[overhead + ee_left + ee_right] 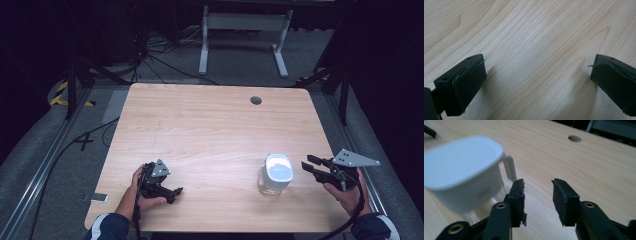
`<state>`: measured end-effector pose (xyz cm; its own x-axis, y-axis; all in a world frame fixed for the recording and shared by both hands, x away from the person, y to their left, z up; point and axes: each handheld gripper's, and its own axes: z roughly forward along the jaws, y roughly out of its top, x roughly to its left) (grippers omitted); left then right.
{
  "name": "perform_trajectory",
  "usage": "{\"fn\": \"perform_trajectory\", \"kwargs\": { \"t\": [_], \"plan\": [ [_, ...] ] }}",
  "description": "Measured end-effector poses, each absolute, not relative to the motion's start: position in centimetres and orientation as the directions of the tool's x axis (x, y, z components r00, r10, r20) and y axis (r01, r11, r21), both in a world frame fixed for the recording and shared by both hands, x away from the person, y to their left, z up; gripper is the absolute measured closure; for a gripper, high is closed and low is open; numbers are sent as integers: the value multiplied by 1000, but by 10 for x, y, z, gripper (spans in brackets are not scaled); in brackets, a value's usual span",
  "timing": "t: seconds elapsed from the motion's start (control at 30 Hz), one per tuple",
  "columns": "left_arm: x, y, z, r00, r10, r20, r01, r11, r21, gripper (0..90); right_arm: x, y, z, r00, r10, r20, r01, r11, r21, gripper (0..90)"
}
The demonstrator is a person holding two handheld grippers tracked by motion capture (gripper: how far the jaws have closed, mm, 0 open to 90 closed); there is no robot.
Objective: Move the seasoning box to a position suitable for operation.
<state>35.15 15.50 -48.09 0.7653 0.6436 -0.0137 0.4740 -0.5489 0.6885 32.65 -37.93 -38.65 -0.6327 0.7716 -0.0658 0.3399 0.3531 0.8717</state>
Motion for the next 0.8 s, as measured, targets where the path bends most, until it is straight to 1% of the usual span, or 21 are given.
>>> {"fn": "perform_trajectory", "kwargs": {
  "t": [0.03, 0.1, 0.2, 0.3, 0.4, 0.47, 0.63, 0.8],
  "plan": [
    [352, 155, -481, 765, 644, -14, 474, -549, 689, 3, 327, -379, -386, -633, 772, -66, 340, 353, 872, 656],
    [352, 154, -481, 767, 642, -11, 472, -551, 688, 3, 331, -373, -376, -645, 761, -64, 316, 342, 885, 713],
    [352, 153, -481, 769, 639, -13, 471, -552, 688, 3, 339, -362, -364, -678, 733, -54, 288, 333, 898, 769],
    [352, 153, -481, 770, 638, -13, 470, -554, 687, 3, 345, -350, -360, -701, 711, -59, 269, 340, 901, 829],
    [352, 153, -481, 771, 636, -12, 469, -555, 687, 3, 348, -340, -360, -727, 684, -56, 269, 359, 893, 869],
    [352, 153, -481, 771, 636, -12, 468, -554, 688, 3, 349, -337, -360, -735, 675, -59, 269, 369, 890, 884],
    [353, 152, -481, 772, 636, -11, 467, -555, 688, 3, 353, -324, -363, -762, 644, -68, 269, 411, 871, 889],
    [354, 152, -480, 784, 621, -2, 451, -568, 689, 4, 358, -321, -369, -756, 652, -62, 299, 428, 853, 889]
  ]
}}
